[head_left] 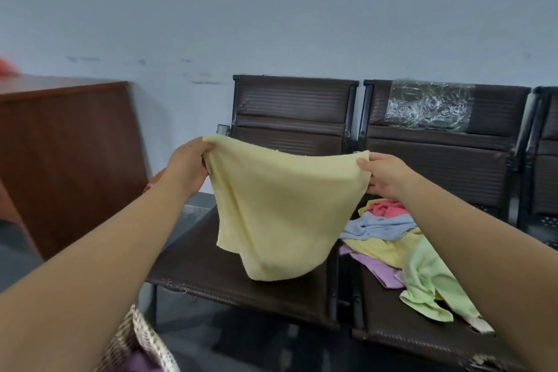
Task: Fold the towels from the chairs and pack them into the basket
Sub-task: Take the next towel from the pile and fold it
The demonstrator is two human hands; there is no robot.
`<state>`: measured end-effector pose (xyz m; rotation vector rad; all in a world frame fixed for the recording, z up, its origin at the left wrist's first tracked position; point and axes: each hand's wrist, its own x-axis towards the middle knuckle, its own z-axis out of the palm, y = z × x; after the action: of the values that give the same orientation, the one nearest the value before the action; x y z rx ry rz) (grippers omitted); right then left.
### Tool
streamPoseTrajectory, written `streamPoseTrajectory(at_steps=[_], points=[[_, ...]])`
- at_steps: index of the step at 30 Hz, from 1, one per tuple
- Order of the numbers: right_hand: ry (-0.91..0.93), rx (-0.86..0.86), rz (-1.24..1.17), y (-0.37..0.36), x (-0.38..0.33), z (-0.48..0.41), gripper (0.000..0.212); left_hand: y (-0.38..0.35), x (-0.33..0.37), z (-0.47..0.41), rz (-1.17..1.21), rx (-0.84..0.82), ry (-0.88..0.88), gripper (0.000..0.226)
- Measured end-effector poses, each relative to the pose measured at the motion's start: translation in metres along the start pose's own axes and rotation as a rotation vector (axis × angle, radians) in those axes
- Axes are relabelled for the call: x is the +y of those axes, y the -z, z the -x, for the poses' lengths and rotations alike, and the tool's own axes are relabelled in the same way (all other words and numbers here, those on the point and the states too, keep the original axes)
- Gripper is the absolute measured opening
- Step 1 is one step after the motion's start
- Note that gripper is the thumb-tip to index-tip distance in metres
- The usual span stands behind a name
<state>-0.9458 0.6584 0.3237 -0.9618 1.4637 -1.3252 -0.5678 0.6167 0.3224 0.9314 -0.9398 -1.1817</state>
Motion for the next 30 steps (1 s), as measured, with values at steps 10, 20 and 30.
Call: streamPoseTrajectory(at_steps=[10,20,30], points=[[-0.103,-0.291,0.148,0.003,0.026,-0.034,0.035,0.013,-0.026,-0.007,-0.224,-0.062,-0.054,0.036],[0.325,0.161,0.749,-0.033,0.012,-0.122,0.016,0.007,-0.046,-0.078,-0.984,0.118,-0.281,0.022],[0.509,0.25,0.277,-0.052,-0.026,-0.147,0.021,0.004,-0.017,-0.099,-0.925,0.298,-0.437,0.018]])
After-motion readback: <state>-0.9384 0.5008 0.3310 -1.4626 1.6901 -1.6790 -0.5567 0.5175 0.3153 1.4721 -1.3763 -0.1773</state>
